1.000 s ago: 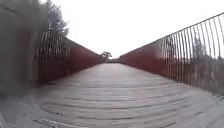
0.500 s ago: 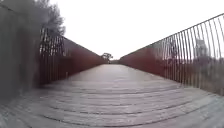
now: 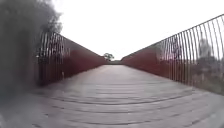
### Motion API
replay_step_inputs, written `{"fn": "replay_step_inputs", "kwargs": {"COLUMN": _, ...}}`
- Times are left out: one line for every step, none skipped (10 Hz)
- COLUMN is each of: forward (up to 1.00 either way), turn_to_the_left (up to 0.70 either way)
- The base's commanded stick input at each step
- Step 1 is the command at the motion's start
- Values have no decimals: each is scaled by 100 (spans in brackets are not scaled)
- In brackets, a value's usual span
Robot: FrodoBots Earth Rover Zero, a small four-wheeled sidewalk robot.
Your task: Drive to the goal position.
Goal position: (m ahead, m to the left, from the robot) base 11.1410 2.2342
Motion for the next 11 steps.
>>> {"fn": "replay_step_inputs", "kwargs": {"forward": 100, "turn_to_the_left": 0}}
{"fn": "replay_step_inputs", "kwargs": {"forward": 100, "turn_to_the_left": 0}}
{"fn": "replay_step_inputs", "kwargs": {"forward": 100, "turn_to_the_left": 0}}
{"fn": "replay_step_inputs", "kwargs": {"forward": 100, "turn_to_the_left": 0}}
{"fn": "replay_step_inputs", "kwargs": {"forward": 100, "turn_to_the_left": 0}}
{"fn": "replay_step_inputs", "kwargs": {"forward": 100, "turn_to_the_left": 0}}
{"fn": "replay_step_inputs", "kwargs": {"forward": 100, "turn_to_the_left": 0}}
{"fn": "replay_step_inputs", "kwargs": {"forward": 100, "turn_to_the_left": 0}}
{"fn": "replay_step_inputs", "kwargs": {"forward": 100, "turn_to_the_left": 0}}
{"fn": "replay_step_inputs", "kwargs": {"forward": 100, "turn_to_the_left": 0}}
{"fn": "replay_step_inputs", "kwargs": {"forward": 100, "turn_to_the_left": 0}}
